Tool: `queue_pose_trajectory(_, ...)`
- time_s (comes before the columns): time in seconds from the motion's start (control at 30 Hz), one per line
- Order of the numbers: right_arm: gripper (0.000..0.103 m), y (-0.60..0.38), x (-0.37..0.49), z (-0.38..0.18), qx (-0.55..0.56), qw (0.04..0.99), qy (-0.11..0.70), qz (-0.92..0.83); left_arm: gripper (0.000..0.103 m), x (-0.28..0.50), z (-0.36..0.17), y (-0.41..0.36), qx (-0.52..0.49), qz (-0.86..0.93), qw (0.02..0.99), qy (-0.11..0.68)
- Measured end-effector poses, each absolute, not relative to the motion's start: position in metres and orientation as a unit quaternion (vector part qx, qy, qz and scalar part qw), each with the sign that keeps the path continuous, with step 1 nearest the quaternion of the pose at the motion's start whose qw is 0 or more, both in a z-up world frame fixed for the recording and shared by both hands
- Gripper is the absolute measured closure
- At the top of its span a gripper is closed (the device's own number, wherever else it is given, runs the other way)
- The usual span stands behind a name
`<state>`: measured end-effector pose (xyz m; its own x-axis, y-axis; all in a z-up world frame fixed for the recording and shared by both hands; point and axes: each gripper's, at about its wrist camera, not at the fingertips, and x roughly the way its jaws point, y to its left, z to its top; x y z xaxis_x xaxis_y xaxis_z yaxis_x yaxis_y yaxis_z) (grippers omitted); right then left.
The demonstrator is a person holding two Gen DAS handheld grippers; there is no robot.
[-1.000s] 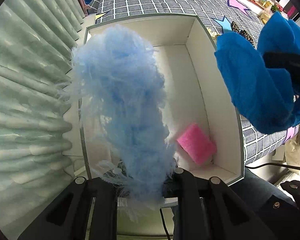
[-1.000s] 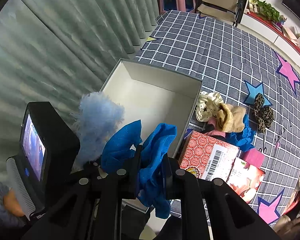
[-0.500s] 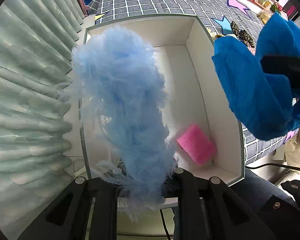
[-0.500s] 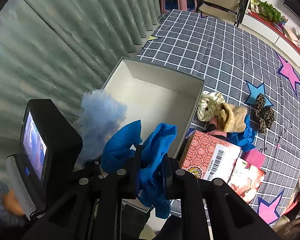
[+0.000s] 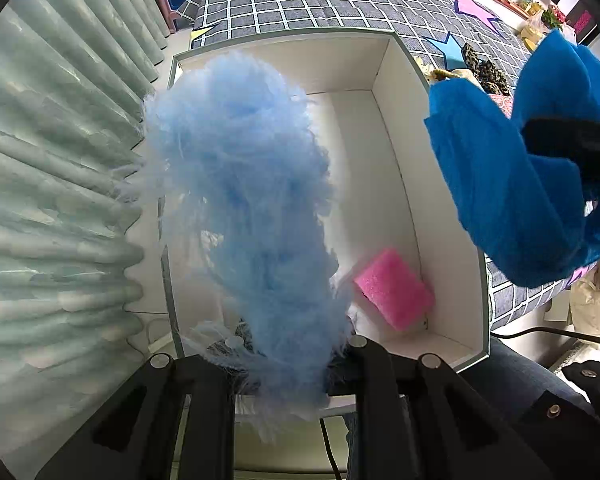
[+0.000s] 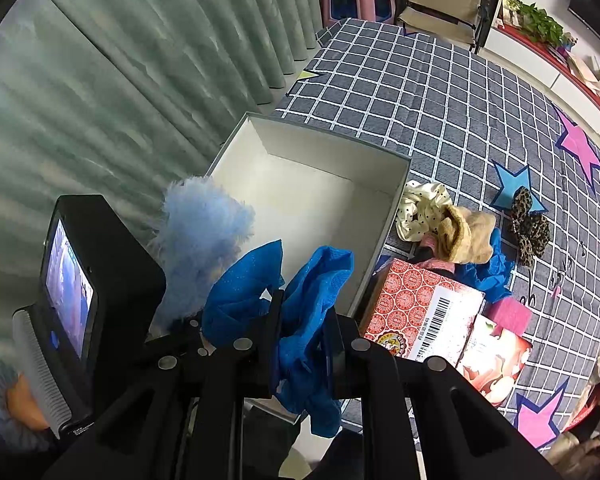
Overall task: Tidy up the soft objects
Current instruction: 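Open the left tool to drop the boa while the right tool drops the gloves into the box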
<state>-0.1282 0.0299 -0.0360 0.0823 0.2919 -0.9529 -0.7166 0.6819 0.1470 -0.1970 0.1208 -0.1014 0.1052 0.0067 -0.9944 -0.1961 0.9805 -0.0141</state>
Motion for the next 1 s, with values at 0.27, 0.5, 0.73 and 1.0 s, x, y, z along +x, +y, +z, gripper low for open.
queue_pose_trajectory(0.27, 0.086, 0.0299, -0.1287, -0.0361, -0.184, 0.712, 0.578, 0.354, 0.084, -0.1971, -0.1014, 0.1206, -0.071, 0.068, 0.74, 0.665)
queue_pose_trajectory(0.5, 0.086, 0.0302, -0.129, -0.0364, -0.185, 0.712, 0.577, 0.355, 0.084, -0.1972, -0.1017, 0.1196, -0.071, 0.069, 0.74, 0.665)
queue_pose_trajectory(0.73, 0.086, 0.0302, -0.1307, -0.0368, -0.187, 0.711, 0.577, 0.356, 0.084, -0.1972, -0.1017, 0.1197, -0.071, 0.068, 0.74, 0.665)
queue_pose_trajectory(1.0, 0.086, 0.0288, -0.1312, -0.0373, -0.184, 0.71, 0.579, 0.355, 0.084, -0.1979, -0.1016, 0.1193, -0.071, 0.068, 0.74, 0.665)
